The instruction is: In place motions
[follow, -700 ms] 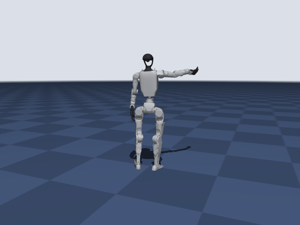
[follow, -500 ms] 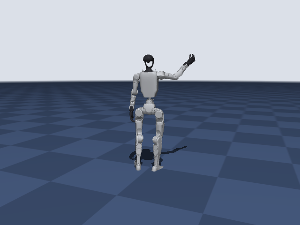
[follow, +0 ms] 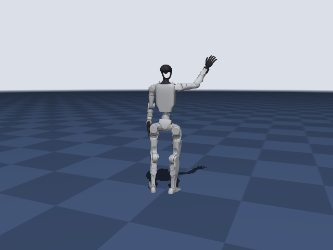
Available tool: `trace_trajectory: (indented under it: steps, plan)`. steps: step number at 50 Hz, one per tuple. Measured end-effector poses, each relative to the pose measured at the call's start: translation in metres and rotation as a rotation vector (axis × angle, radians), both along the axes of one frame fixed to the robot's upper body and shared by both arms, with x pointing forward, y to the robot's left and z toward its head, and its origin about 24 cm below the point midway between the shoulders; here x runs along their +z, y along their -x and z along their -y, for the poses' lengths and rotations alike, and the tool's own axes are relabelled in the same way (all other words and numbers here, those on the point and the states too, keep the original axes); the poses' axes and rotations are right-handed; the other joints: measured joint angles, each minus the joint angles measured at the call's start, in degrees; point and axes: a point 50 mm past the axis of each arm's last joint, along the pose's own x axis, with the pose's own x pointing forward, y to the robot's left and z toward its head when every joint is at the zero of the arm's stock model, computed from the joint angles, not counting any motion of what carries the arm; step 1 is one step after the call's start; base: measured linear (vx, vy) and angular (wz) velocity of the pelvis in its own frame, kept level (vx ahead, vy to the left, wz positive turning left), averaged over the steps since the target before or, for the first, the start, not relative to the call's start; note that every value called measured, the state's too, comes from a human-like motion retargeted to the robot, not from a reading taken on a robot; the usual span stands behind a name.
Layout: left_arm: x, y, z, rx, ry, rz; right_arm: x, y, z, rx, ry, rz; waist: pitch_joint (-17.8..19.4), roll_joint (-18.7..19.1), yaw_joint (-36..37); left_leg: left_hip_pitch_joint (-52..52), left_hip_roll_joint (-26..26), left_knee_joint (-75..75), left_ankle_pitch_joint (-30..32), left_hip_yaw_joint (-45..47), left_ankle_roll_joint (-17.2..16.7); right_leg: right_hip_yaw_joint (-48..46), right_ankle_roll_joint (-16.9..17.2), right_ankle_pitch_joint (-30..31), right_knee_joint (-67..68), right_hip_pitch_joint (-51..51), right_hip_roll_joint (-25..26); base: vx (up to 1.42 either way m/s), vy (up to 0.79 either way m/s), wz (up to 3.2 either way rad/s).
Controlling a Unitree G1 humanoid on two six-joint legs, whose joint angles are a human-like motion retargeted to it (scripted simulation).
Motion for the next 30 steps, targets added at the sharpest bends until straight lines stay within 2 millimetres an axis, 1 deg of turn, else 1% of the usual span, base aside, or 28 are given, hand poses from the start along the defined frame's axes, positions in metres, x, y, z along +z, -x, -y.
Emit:
trace_trajectory:
  steps: [1, 2, 3, 4, 5, 7, 8, 10, 11, 12, 13, 15, 17, 18, 20, 21, 22, 23, 24, 25, 26, 27, 28, 30]
  plan:
    - [0.000, 0.003, -0.004, 0.003, -0.008, -0.009, -0.028, -0.004, 0.031, 0.044, -0.220, -0.051, -0.2, -0.3, -0.2, -0.3, 0.0, 0.1, 0.0, -0.1, 0.0, -0.2, 0.0, 0.0, -0.1, 0.0, 0.0, 0.00, 0.00, 0.00]
    - [0.001, 0.006, -0.007, 0.007, -0.015, -0.019, -0.060, -0.006, 0.057, 0.105, -0.439, -0.107, -0.3, -0.6, -0.3, -0.5, 0.0, 0.2, 0.0, -0.3, 0.0, -0.3, 0.0, 0.0, -0.1, -0.1, 0.0, 0.06, 0.02, 0.11]
    - [0.001, 0.010, -0.008, 0.013, -0.020, -0.030, -0.092, -0.009, 0.077, 0.197, -0.650, -0.177, -0.5, -0.7, -0.5, -0.7, 0.0, 0.2, 0.1, -0.4, 0.0, -0.5, 0.1, 0.0, -0.2, -0.1, 0.0, 0.06, 0.01, 0.09]
    - [0.002, 0.014, -0.010, 0.023, -0.025, -0.042, -0.125, -0.010, 0.091, 0.320, -0.840, -0.250, -0.7, -0.7, -0.8, -0.9, 0.0, 0.3, 0.1, -0.5, 0.0, -0.7, 0.1, 0.0, -0.3, -0.2, 0.0, 0.00, 0.00, 0.00]
    - [0.002, 0.018, -0.012, 0.034, -0.030, -0.053, -0.158, -0.011, 0.100, 0.467, -1.014, -0.313, -0.9, -0.8, -1.1, -1.1, 0.0, 0.3, 0.1, -0.5, 0.0, -0.8, 0.1, 0.0, -0.4, -0.3, 0.0, 0.00, 0.00, 0.00]
    - [0.003, 0.029, -0.013, 0.060, -0.032, -0.081, -0.210, -0.010, 0.102, 0.790, -1.229, -0.389, -1.1, -0.4, -1.8, -1.1, 0.2, 0.3, 0.0, -0.3, 0.0, -0.8, 0.1, 0.0, -0.4, -0.4, 0.1, 0.03, 0.02, -0.07]
    - [0.003, 0.035, -0.013, 0.072, -0.032, -0.097, -0.233, -0.009, 0.099, 0.936, -1.294, -0.391, -1.0, -0.1, -2.1, -0.9, 0.2, 0.2, 0.0, -0.1, 0.0, -0.6, 0.1, 0.0, -0.3, -0.4, 0.2, 0.06, 0.04, -0.25]
    - [0.004, 0.047, -0.014, 0.080, -0.032, -0.132, -0.280, -0.009, 0.090, 1.126, -1.377, -0.335, -0.5, 0.4, -2.5, -0.1, 0.5, 0.1, -0.1, 0.8, 0.0, -0.1, 0.0, 0.1, -0.3, -0.2, 0.4, 0.08, 0.05, -0.40]
    - [0.005, 0.053, -0.015, 0.074, -0.034, -0.149, -0.304, -0.010, 0.083, 1.147, -1.383, -0.292, -0.2, 0.5, -2.5, 0.5, 0.6, 0.1, -0.2, 1.4, -0.1, 0.3, -0.1, 0.2, -0.2, 0.1, 0.5, 0.10, 0.05, -0.50]
    - [0.006, 0.059, -0.016, 0.067, -0.036, -0.166, -0.329, -0.009, 0.076, 1.142, -1.389, -0.247, 0.3, 0.7, -2.6, 1.1, 0.8, 0.0, -0.3, 2.0, -0.2, 0.8, -0.2, 0.2, -0.2, 0.3, 0.6, 0.10, 0.04, -0.54]
    - [0.007, 0.063, -0.017, 0.057, -0.039, -0.180, -0.354, -0.007, 0.067, 1.100, -1.392, -0.210, 0.8, 0.9, -2.6, 1.8, 0.9, -0.1, -0.3, 2.6, -0.2, 1.3, -0.2, 0.3, -0.1, 0.6, 0.8, 0.08, 0.04, -0.52]
    - [0.008, 0.071, -0.017, 0.050, -0.042, -0.200, -0.406, 0.001, 0.043, 0.962, -1.419, -0.204, 2.0, 1.4, -3.4, 3.1, 1.2, -0.2, -0.4, 3.7, -0.3, 2.2, -0.3, 0.4, -0.1, 1.2, 1.1, 0.04, 0.04, -0.46]
    - [0.007, 0.073, -0.015, 0.054, -0.040, -0.202, -0.462, 0.018, 0.009, 0.800, -1.486, -0.343, 3.4, 1.8, -4.5, 4.2, 1.5, -0.3, -0.4, 4.3, -0.5, 2.8, -0.4, 0.5, 0.0, 1.8, 1.3, 0.02, -0.01, -0.28]
    - [0.006, 0.073, -0.013, 0.051, -0.037, -0.196, -0.489, 0.030, -0.009, 0.746, -1.522, -0.466, 4.2, 2.0, -4.9, 4.6, 1.6, -0.4, -0.3, 4.5, -0.5, 3.0, -0.5, 0.6, 0.0, 2.1, 1.4, 0.00, 0.00, 0.00]
    - [0.005, 0.069, -0.010, 0.038, -0.029, -0.176, -0.542, 0.063, -0.051, 0.688, -1.624, -0.824, 5.6, 2.1, -5.4, 5.5, 1.7, -0.5, -0.2, 4.6, -0.6, 3.2, -0.5, 0.7, 0.0, 2.8, 1.5, 0.00, 0.00, 0.00]
    - [0.004, 0.066, -0.007, 0.030, -0.019, -0.162, -0.567, 0.084, -0.075, 0.691, -1.725, -1.050, 6.2, 2.3, -5.4, 5.8, 1.8, -0.5, -0.2, 4.6, -0.6, 3.2, -0.5, 0.7, 0.0, 3.0, 1.5, 0.00, 0.00, 0.00]
    - [0.003, 0.063, -0.003, 0.028, -0.007, -0.148, -0.589, 0.110, -0.099, 0.681, -1.849, -1.261, 6.8, 2.5, -5.3, 6.1, 1.8, -0.6, -0.1, 4.6, -0.6, 3.3, -0.6, 0.7, 0.0, 3.3, 1.6, 0.00, 0.00, 0.00]
    - [0.002, 0.060, 0.002, 0.035, 0.009, -0.131, -0.606, 0.139, -0.123, 0.637, -2.011, -1.441, 7.4, 2.7, -5.2, 6.3, 1.8, -0.7, 0.0, 4.6, -0.7, 3.3, -0.6, 0.8, 0.1, 3.5, 1.6, -0.06, 0.04, 0.01]
    - [0.001, 0.056, 0.006, 0.064, 0.013, -0.104, -0.617, 0.166, -0.146, 0.607, -2.158, -1.579, 8.0, 2.9, -5.1, 6.5, 1.8, -0.7, 0.1, 4.6, -0.7, 3.3, -0.6, 0.8, 0.1, 3.7, 1.6, -0.10, 0.07, 0.02]
    - [-0.001, 0.051, 0.011, 0.104, 0.011, -0.074, -0.623, 0.190, -0.170, 0.585, -2.297, -1.698, 8.6, 3.2, -5.0, 6.7, 1.8, -0.8, 0.1, 4.5, -0.7, 3.3, -0.6, 0.8, 0.1, 3.8, 1.6, -0.11, 0.07, 0.04]
    - [-0.002, 0.045, 0.010, 0.163, -0.026, -0.037, -0.625, 0.205, -0.184, 0.566, -2.395, -1.699, 9.2, 3.4, -4.7, 6.8, 1.8, -0.7, 0.2, 4.5, -0.7, 3.2, -0.7, 0.8, 0.0, 4.0, 1.5, -0.10, 0.05, 0.06]
    - [-0.002, 0.040, 0.008, 0.225, -0.071, -0.006, -0.626, 0.218, -0.196, 0.538, -2.488, -1.666, 9.7, 3.5, -4.6, 6.9, 1.7, -0.7, 0.3, 4.4, -0.7, 3.2, -0.7, 0.8, 0.0, 4.3, 1.5, -0.06, 0.01, 0.10]
    - [-0.002, 0.035, 0.000, 0.290, -0.130, 0.017, -0.626, 0.228, -0.203, 0.492, -2.569, -1.567, 10.0, 3.8, -4.5, 7.0, 1.7, -0.7, 0.4, 4.2, -0.7, 3.1, -0.7, 0.8, -0.1, 4.5, 1.4, 0.00, 0.00, 0.00]
    - [0.002, 0.031, -0.026, 0.441, -0.252, 0.045, -0.626, 0.233, -0.210, 0.425, -2.688, -1.249, 10.2, 3.9, -4.4, 6.8, 1.4, -0.5, 0.6, 3.7, -0.7, 2.8, -0.7, 0.7, -0.2, 4.9, 1.1, 0.03, 0.02, 0.21]
